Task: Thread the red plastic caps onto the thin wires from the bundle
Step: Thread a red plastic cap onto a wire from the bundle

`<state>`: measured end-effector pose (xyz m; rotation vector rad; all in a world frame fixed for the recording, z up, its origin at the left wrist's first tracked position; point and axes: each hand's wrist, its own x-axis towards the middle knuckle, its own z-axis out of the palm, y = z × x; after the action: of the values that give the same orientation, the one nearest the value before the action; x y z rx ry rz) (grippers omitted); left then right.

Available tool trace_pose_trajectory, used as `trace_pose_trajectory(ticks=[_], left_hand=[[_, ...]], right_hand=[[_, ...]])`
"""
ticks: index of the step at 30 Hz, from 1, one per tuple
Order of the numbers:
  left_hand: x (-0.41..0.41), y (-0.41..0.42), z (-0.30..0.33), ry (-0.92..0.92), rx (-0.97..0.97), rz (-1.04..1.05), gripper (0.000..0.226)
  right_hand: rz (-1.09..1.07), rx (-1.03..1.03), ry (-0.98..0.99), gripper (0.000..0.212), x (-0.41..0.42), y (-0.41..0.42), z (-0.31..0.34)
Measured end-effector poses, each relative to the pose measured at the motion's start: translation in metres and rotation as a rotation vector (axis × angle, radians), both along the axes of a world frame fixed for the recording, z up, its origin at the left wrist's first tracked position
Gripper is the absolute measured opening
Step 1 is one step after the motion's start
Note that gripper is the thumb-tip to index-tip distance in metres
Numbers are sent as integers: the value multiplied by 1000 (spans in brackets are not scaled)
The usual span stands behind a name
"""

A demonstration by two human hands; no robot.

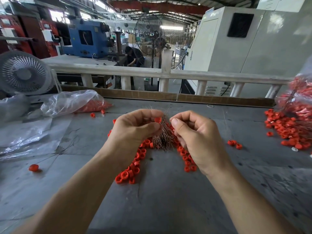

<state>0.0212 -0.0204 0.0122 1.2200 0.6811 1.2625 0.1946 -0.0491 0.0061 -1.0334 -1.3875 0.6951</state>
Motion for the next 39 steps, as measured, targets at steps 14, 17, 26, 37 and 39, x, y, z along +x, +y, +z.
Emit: trace_pose_trajectory(ticks=[14,17,26,37,39], left_hand=[[4,-5,2,-53,53,-66,33],[4,-6,1,-10,123,-15,30],[6,-7,-1,58,215,41,24],[5,-4,-2,74,192,53,21],[5,-3,-3,71,188,50,22]], right_hand=[[-3,56,-66,11,-3,-3,0],[-24,53,-73,10,-5,-5,2],[-5,55,-108,8,-3,-8,5],[-41,46,-79,7,-3,-7,5],[-38,45,-65,8,-2,-7,5]])
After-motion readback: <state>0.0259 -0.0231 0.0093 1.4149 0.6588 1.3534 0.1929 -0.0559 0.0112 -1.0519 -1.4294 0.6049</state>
